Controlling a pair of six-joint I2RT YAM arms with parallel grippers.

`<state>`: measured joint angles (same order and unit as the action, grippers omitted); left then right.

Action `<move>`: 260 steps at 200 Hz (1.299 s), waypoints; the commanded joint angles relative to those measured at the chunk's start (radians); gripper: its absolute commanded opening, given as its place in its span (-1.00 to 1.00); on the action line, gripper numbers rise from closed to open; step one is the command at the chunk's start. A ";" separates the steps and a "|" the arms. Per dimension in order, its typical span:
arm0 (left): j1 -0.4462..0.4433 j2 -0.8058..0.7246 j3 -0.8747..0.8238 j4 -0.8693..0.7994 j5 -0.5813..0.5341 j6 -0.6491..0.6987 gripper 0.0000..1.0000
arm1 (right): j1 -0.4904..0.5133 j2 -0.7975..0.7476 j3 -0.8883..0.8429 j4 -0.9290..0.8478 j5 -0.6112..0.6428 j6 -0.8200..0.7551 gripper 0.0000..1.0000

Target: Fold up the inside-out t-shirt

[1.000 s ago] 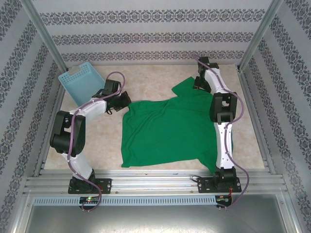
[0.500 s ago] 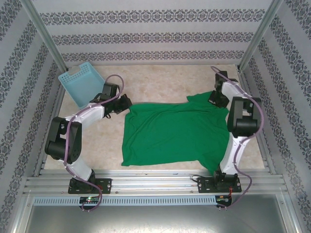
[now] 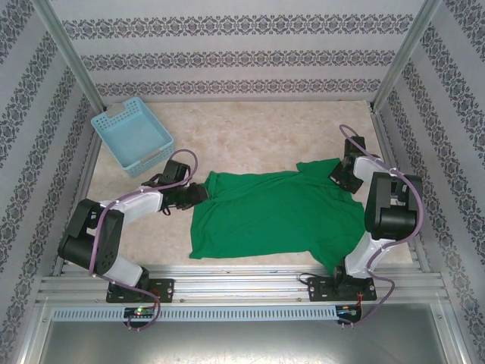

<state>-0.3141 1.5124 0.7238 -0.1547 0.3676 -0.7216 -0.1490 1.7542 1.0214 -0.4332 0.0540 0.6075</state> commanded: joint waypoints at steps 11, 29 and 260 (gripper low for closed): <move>-0.002 -0.062 0.055 -0.062 -0.068 0.037 -0.20 | -0.009 -0.018 -0.018 0.023 -0.027 0.019 -1.00; -0.039 -0.033 0.166 -0.174 -0.143 0.112 -0.18 | -0.008 -0.016 -0.016 0.026 -0.032 0.020 -1.00; -0.187 0.164 0.450 -0.471 -0.401 0.215 -1.00 | -0.019 -0.035 0.004 0.013 -0.001 0.015 -1.00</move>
<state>-0.5735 1.8046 1.2316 -0.7280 -0.1074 -0.5465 -0.1555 1.7527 1.0161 -0.4095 0.0364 0.6075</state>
